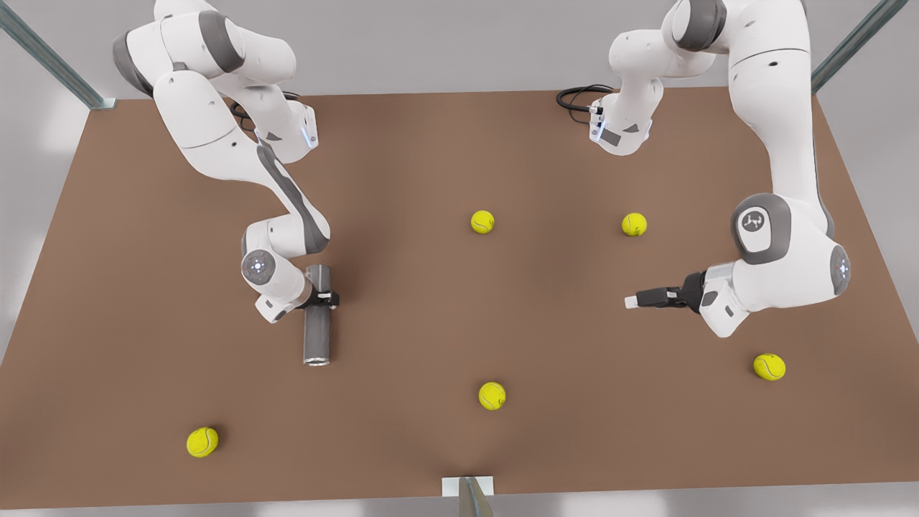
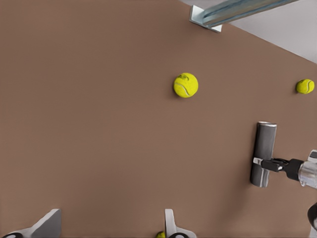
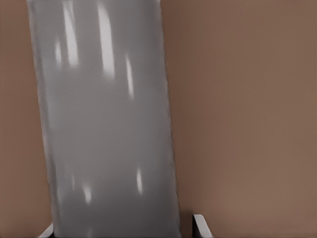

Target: Put the tennis tube upright

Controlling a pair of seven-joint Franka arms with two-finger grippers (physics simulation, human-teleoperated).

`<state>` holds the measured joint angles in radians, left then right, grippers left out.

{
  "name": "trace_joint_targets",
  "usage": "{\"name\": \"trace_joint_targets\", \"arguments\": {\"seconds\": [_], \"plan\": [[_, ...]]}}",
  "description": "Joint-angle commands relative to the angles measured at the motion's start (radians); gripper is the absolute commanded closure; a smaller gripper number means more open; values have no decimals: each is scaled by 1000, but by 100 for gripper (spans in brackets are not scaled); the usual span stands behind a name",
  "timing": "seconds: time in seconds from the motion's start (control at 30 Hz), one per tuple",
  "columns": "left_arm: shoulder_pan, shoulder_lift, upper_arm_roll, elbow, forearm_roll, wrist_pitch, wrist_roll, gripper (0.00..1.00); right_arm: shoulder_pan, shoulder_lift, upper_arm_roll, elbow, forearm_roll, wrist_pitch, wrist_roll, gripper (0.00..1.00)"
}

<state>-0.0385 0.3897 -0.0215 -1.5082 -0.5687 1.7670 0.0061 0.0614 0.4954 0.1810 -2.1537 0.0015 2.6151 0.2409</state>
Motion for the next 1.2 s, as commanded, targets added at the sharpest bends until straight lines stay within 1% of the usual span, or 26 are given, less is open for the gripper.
{"name": "trace_joint_targets", "arguments": {"seconds": [0.0, 0.07, 0.27, 0.3, 0.73, 0.8, 0.9, 1.03, 1.17], "plan": [[2, 1, 0, -1, 0, 2, 0, 1, 0, 0, 0, 0, 0, -1, 0, 15], [-1, 5, -2, -3, 0, 2, -2, 1, 0, 5, 0, 0, 0, -1, 0, 20], [-3, 6, -2, -1, 0, 3, -2, 1, 2, 5, 0, 2, 0, -1, 0, 20], [-3, 5, -2, -1, 0, 3, -2, 1, 2, 5, 0, 2, 0, -1, 0, 23], [-3, 9, -2, -1, 0, 5, -2, 1, 0, 12, 0, 2, 0, 2, 0, 24], [-3, 11, -2, -1, 0, 5, -2, 1, 0, 11, 0, 2, 0, 2, 0, 26], [-3, 11, -2, -1, 0, 5, -2, 1, 0, 11, 0, 2, 0, 0, 0, 26], [-1, 11, -2, 0, 0, 5, 0, 1, -3, -17, 3, -5, 0, -15, -2, 26], [2, 8, -2, 0, 0, 3, 0, 1, -8, -94, 9, -3, -3, -104, -3, 26]]}}
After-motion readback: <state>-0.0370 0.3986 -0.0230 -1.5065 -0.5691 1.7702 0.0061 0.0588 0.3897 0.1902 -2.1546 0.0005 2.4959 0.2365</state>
